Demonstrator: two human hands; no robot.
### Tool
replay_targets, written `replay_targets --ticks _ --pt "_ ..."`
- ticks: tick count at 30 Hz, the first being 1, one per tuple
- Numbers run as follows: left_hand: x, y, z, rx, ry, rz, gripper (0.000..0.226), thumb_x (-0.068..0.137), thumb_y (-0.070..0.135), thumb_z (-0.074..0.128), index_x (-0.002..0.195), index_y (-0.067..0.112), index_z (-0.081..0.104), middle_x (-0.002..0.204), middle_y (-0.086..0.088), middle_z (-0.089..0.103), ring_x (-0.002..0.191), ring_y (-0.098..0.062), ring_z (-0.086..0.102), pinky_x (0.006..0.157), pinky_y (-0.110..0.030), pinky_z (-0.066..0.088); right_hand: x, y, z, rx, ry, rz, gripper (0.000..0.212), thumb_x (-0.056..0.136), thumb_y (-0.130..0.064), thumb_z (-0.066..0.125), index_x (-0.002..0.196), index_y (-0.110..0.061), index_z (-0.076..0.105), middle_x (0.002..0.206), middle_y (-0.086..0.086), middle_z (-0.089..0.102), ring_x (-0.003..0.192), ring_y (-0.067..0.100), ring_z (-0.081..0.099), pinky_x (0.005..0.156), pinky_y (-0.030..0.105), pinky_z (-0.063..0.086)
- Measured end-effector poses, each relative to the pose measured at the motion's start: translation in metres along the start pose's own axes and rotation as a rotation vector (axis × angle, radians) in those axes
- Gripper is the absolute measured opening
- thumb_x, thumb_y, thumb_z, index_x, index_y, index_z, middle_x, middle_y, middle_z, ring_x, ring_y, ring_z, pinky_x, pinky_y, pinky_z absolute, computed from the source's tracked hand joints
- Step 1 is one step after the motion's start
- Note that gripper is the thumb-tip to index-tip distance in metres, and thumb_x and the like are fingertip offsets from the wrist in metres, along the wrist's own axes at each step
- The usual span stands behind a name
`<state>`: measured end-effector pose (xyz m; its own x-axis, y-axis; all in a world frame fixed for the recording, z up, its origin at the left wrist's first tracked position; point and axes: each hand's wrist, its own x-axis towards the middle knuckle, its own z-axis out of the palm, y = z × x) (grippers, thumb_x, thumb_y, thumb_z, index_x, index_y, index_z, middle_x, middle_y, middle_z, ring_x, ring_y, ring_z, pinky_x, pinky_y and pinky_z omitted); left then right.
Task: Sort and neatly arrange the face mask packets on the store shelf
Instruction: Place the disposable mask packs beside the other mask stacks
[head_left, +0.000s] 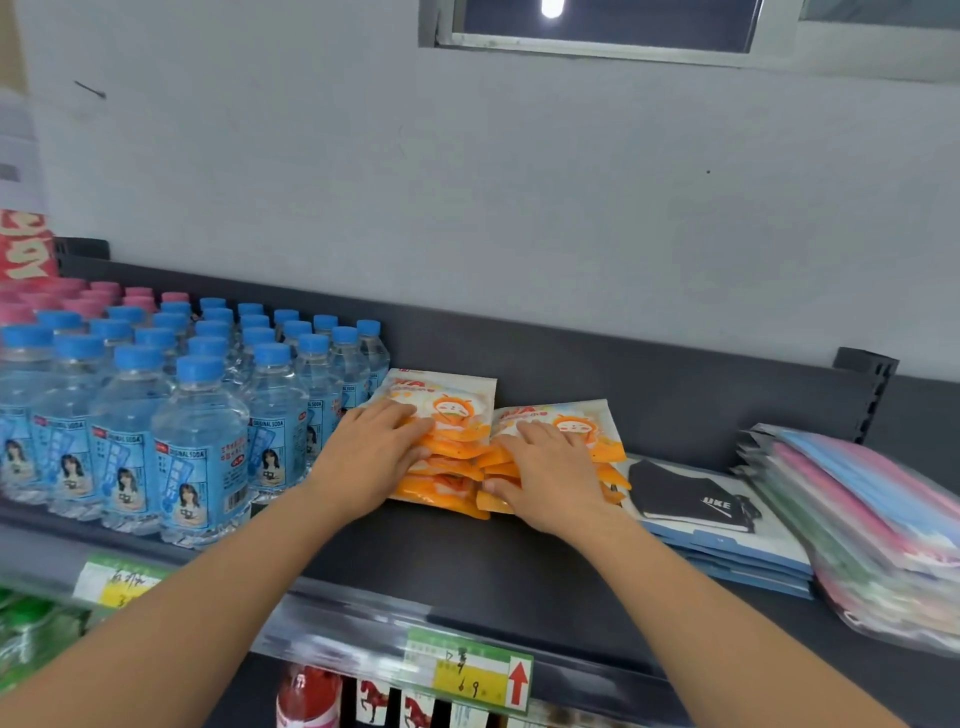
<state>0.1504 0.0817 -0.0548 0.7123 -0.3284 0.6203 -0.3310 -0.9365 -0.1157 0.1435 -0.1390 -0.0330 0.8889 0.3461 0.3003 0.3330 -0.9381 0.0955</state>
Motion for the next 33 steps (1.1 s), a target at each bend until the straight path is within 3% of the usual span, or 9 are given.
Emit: replay_targets --ticks 2,5,7,10,13,19,24,29,33 --pt "0.001 -0.001 0.000 -0.048 -0.047 -0.019 0.051 0.096 0.050 0.038 0.133 0.021 0.057 0.133 -0.007 0.057 0.126 -0.028 0.050 0.101 -0.045 0.040 0.001 0.000 0.000 -0.004 -0.003 0.005 0.060 0.092 -0.059 0.048 0.144 -0.030 0.041 0.153 0.001 0.037 0.143 0.023 0.030 0.115 0.043 0.023" --pt "-0.004 -0.007 0.000 -0.059 -0.103 -0.037 0.084 0.081 0.076 0.014 0.147 0.029 0.036 0.151 0.000 0.038 0.142 -0.021 0.029 0.115 -0.045 0.019 0.003 0.001 -0.005 0.000 -0.039 0.010 0.066 0.089 -0.061 0.051 0.146 -0.030 0.038 0.156 0.002 0.033 0.145 0.024 0.026 0.116 0.044 0.020" --pt "-0.007 -0.011 0.001 -0.056 -0.167 -0.052 0.102 0.068 0.090 0.018 0.153 0.032 0.017 0.159 0.002 0.020 0.148 -0.018 0.010 0.119 -0.048 0.001 0.004 0.002 -0.009 -0.006 -0.084 0.017 0.078 0.084 -0.065 0.057 0.149 -0.030 0.033 0.159 0.003 0.027 0.148 0.026 0.020 0.117 0.047 0.017" --pt "-0.011 -0.012 0.004 -0.012 -0.239 -0.081 0.112 0.067 0.085 0.046 0.153 0.032 -0.003 0.162 0.000 0.004 0.149 -0.018 -0.006 0.118 -0.051 -0.010 0.006 0.004 -0.013 -0.083 -0.182 0.035 0.100 0.072 -0.066 0.069 0.152 -0.029 0.022 0.163 0.007 0.015 0.150 0.029 0.009 0.118 0.053 0.011" --pt "-0.007 -0.008 0.004 0.034 -0.258 -0.097 0.111 0.073 0.073 0.058 0.153 0.031 -0.007 0.162 0.000 0.001 0.149 -0.019 -0.008 0.119 -0.051 -0.007 0.006 0.007 -0.010 -0.187 -0.209 0.040 0.107 0.069 -0.061 0.075 0.153 -0.026 0.018 0.162 0.011 0.013 0.150 0.032 0.008 0.117 0.054 0.015" --pt "-0.003 -0.007 0.001 0.137 -0.265 -0.077 0.101 0.080 0.068 0.054 0.153 0.031 -0.005 0.162 -0.003 0.003 0.149 -0.022 -0.005 0.119 -0.051 -0.002 0.004 0.006 0.000 -0.163 -0.131 0.087 0.101 0.076 -0.056 0.073 0.154 -0.027 0.015 0.163 0.010 0.011 0.151 0.032 0.007 0.118 0.052 0.014" --pt "-0.008 -0.011 -0.002 0.088 -0.259 -0.070 0.105 0.079 0.065 0.059 0.153 0.031 -0.006 0.162 -0.003 0.002 0.149 -0.021 -0.005 0.119 -0.051 -0.003 0.000 0.011 -0.011 -0.157 -0.177 0.114 0.109 0.072 -0.060 0.073 0.155 -0.026 0.011 0.164 0.010 0.006 0.151 0.031 0.002 0.119 0.052 0.009" --pt "-0.008 -0.011 -0.003 0.078 -0.293 -0.065 0.091 0.086 0.056 0.057 0.153 0.033 0.000 0.162 -0.004 0.004 0.149 -0.022 0.002 0.119 -0.049 0.004 -0.003 0.014 -0.015 -0.175 -0.188 0.148 0.097 0.079 -0.051 0.073 0.154 -0.026 0.017 0.159 0.011 0.020 0.148 0.032 0.016 0.116 0.049 0.020" --pt "-0.008 -0.010 -0.004 0.059 -0.315 -0.069 0.091 0.087 0.056 0.057 0.153 0.033 0.000 0.162 -0.005 0.003 0.149 -0.023 0.003 0.119 -0.051 0.002 -0.008 0.015 -0.013 -0.116 -0.160 0.151 0.098 0.080 -0.049 0.073 0.155 -0.025 0.014 0.160 0.011 0.018 0.148 0.031 0.015 0.117 0.048 0.019"
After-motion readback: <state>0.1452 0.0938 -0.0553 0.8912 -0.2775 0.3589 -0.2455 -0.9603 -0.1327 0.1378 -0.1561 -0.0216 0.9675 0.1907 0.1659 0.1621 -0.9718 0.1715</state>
